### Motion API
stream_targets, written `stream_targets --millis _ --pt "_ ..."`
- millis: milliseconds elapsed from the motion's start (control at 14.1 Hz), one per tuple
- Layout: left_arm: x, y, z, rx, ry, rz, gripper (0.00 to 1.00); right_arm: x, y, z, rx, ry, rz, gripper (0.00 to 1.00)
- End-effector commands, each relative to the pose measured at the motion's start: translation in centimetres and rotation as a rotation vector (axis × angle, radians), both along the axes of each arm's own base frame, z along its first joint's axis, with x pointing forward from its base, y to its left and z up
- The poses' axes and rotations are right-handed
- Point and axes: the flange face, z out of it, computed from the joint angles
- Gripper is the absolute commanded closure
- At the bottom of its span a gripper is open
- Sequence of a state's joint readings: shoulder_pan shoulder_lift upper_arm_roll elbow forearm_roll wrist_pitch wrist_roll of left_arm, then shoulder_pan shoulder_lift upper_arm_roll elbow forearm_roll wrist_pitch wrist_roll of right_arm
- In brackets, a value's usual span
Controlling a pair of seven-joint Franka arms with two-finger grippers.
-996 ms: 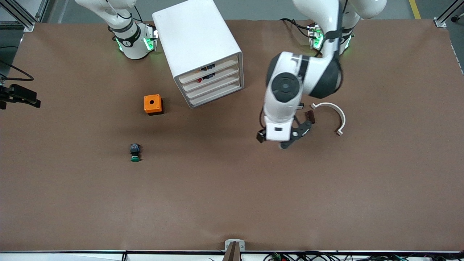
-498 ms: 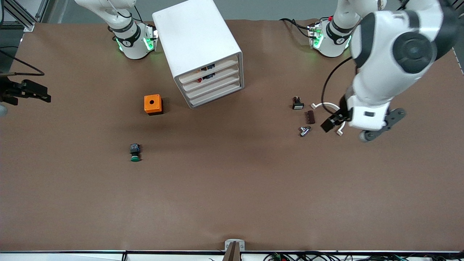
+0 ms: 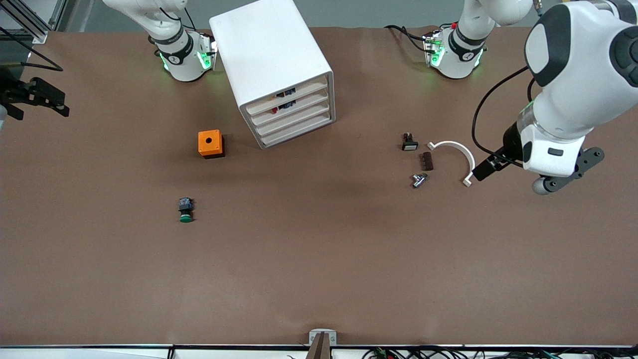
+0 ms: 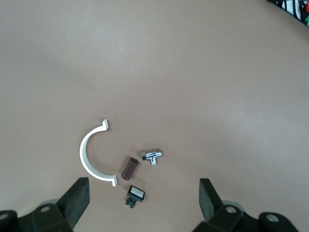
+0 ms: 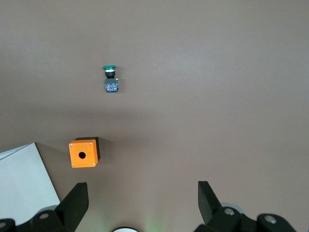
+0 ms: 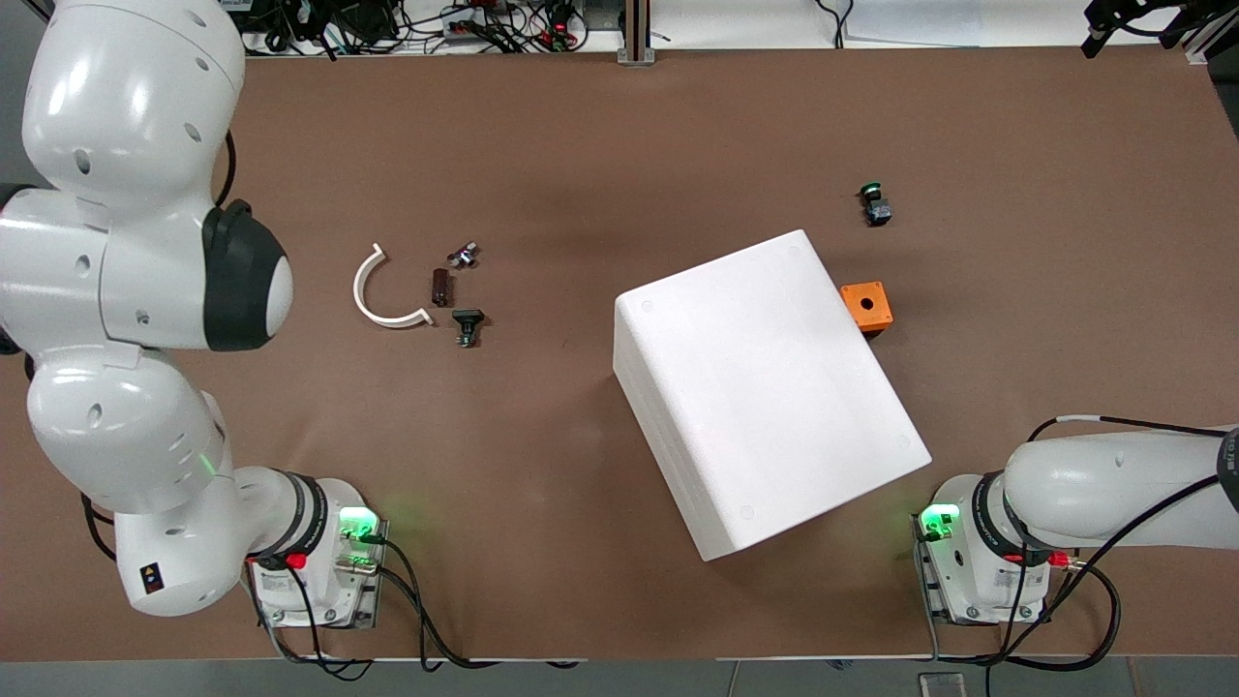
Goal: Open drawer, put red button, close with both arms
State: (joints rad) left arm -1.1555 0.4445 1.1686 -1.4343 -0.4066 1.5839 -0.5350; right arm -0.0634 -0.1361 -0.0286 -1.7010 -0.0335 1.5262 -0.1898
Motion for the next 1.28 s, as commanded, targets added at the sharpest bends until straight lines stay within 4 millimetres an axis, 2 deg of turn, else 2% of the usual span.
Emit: stream_targets --millis 0,213,427,498,711,783,996,1209 --pt "1.4 1.7 0.9 -0.02 0.034 -0.03 0.0 -1.0 -2.0 0.3 0.022 0.003 -0.004 0.0" --pt "1.7 4.6 1.3 -0.06 0.048 -0.059 0.0 -1.8 -2.2 1.4 0.027 -0.017 -0.01 0.0" --pt "0.9 5.6 3.2 -0.003 0.025 -0.15 0.0 -2.4 -2.0 2.2 0.052 -0.022 -0.042 0.0" --pt "0.4 5.1 3.9 0.028 0.016 -0.19 0.0 -2.4 -2.4 2.2 0.053 -0.022 -0.056 0.0" --pt "-1.5 6.6 5.5 0.033 0.029 -0.294 0.0 -2.4 -2.4 2.3 0.065 -0.03 -0.058 0.0" --pt "-2.1 8.3 6.6 0.028 0.027 -0.314 0.0 -2.5 -2.6 2.5 0.065 -0.033 -0.063 0.0" --pt "-4.3 11.4 8.6 0.028 0.016 -0.402 0.0 -2.6 -2.7 2.8 0.063 -0.043 -0.107 0.0" --pt "-5.7 12.9 10.2 0.028 -0.009 -0.43 0.0 -2.6 -2.6 2.8 0.062 -0.045 -0.141 0.0"
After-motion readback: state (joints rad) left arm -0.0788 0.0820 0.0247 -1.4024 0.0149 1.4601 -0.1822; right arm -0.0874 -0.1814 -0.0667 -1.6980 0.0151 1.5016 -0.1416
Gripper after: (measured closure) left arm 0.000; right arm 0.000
